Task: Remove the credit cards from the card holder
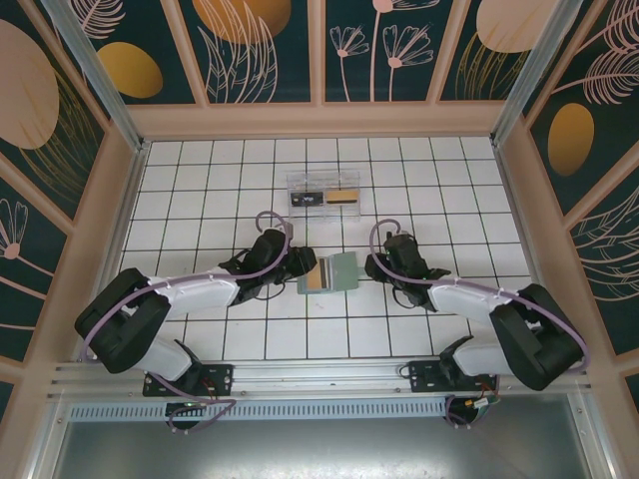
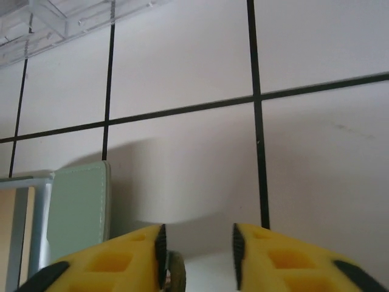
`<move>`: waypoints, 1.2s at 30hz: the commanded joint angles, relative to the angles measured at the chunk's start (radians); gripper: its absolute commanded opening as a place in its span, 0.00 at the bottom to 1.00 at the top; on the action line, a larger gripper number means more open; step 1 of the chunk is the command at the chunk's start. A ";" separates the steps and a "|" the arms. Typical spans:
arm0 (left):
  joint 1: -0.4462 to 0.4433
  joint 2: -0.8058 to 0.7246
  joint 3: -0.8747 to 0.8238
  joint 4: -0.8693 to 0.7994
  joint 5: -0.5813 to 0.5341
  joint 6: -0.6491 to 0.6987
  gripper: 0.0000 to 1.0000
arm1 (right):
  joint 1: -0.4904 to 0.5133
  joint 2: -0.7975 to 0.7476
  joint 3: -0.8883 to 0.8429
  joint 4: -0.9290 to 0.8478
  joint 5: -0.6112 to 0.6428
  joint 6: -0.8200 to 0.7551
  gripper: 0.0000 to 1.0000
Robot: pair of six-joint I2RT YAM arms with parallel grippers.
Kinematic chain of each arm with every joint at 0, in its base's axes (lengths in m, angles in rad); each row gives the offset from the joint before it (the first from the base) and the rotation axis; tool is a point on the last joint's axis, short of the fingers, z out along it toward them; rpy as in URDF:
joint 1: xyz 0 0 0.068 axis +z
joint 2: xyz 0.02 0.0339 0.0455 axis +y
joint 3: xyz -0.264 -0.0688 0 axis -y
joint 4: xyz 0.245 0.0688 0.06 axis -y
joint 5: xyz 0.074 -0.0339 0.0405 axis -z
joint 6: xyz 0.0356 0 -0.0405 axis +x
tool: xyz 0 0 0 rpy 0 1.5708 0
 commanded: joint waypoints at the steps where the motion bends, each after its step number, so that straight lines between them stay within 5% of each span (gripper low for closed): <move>1: -0.002 -0.001 0.025 -0.021 -0.025 0.036 0.33 | 0.014 -0.096 0.068 -0.103 0.103 -0.016 0.45; 11: -0.002 -0.047 0.013 -0.102 -0.103 0.052 0.29 | 0.115 -0.140 0.289 -0.266 0.158 -0.053 0.48; 16: -0.002 -0.045 0.004 -0.113 -0.120 0.045 0.28 | 0.168 -0.007 0.365 -0.205 -0.007 -0.044 0.40; 27: -0.002 0.019 -0.007 -0.049 -0.042 0.059 0.13 | 0.085 0.253 0.252 0.057 -0.397 0.083 0.23; 36: -0.002 0.127 0.010 -0.020 0.005 0.059 0.07 | 0.065 0.346 0.223 0.136 -0.495 0.115 0.23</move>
